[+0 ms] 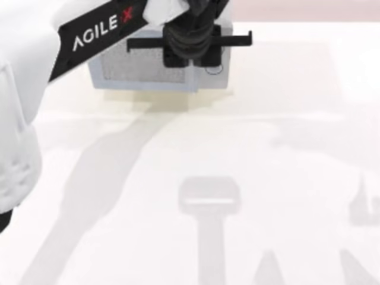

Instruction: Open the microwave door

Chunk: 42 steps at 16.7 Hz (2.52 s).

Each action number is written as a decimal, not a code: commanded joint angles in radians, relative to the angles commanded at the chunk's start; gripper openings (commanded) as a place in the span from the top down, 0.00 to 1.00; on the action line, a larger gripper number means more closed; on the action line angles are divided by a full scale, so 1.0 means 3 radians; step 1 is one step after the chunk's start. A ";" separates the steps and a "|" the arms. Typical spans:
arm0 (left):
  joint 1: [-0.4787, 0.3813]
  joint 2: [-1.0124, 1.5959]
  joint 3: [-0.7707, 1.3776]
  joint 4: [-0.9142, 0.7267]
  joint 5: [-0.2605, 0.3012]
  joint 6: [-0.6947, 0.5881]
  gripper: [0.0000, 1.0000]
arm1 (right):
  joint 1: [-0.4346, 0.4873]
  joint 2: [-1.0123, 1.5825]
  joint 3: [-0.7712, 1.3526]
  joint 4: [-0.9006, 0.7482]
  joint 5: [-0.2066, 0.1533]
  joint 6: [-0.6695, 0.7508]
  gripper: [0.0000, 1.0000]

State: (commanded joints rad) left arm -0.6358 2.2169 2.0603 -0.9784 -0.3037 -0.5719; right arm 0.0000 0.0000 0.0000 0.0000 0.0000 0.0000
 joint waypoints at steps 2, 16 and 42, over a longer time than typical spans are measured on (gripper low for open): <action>-0.0002 -0.0047 -0.0061 0.0026 -0.0012 -0.0008 1.00 | 0.0000 0.0000 0.0000 0.0000 0.0000 0.0000 0.00; -0.0002 -0.0047 -0.0061 0.0026 -0.0012 -0.0008 1.00 | 0.0000 0.0000 0.0000 0.0000 0.0000 0.0000 0.00; 0.0013 -0.0360 -0.0563 0.0296 0.0117 0.0276 1.00 | 0.0000 0.0000 0.0000 0.0000 0.0000 0.0000 0.00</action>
State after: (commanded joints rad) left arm -0.6319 2.1090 1.8913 -0.8894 -0.2686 -0.4891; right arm 0.0000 0.0000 0.0000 0.0000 0.0000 0.0000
